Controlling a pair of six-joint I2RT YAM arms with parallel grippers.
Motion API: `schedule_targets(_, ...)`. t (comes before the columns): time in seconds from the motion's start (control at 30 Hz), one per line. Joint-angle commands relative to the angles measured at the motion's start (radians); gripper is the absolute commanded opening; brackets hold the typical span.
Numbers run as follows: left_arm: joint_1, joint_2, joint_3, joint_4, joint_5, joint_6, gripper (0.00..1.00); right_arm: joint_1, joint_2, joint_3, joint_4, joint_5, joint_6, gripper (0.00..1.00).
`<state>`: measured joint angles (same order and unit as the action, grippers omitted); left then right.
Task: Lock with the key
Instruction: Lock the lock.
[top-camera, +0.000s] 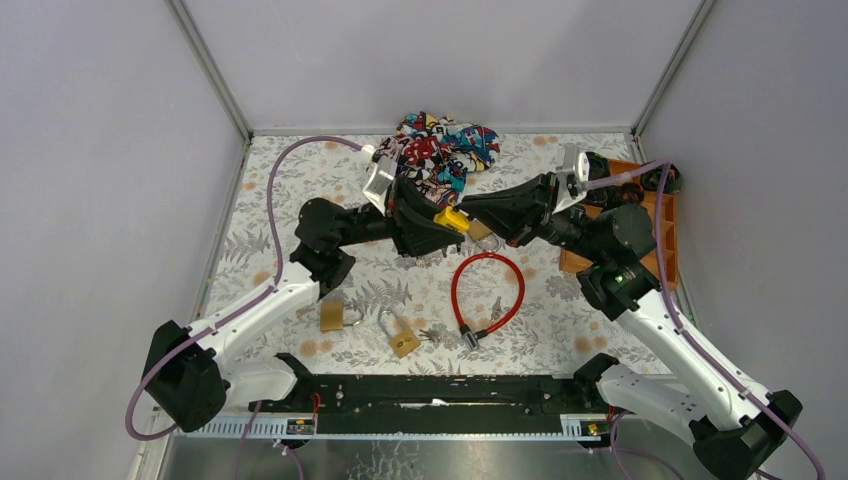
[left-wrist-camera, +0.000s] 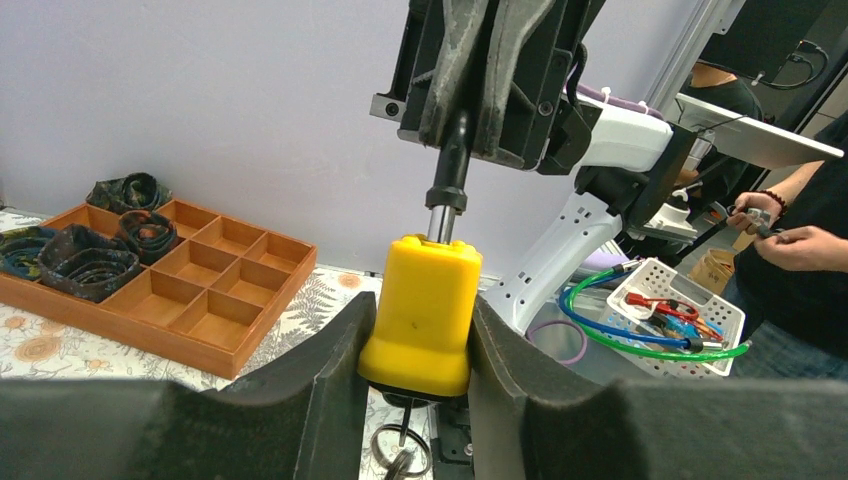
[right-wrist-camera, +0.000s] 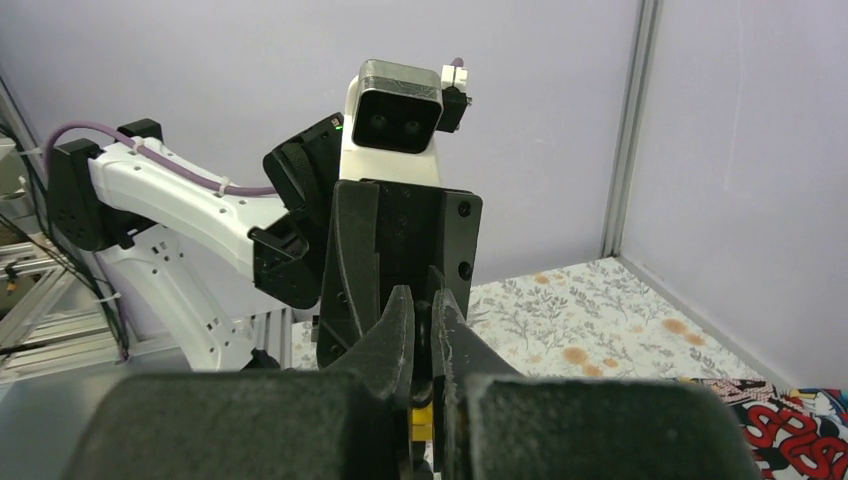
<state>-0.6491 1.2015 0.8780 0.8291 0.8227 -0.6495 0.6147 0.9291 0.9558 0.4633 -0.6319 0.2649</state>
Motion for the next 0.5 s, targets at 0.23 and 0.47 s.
schedule_targets(0.23,0.121,-0.027,0.176,0.173,-0.045,0.039,0.0,0.027,0.042,-0.17,-0.256,-0.116,-0.092,0.0)
schedule_targets(0.47,0.215,-0.047,0.206,-0.059,0.067,0.095,0.0,0.027,0.023,-0.107,-0.417,-0.12,-0.159,0.0)
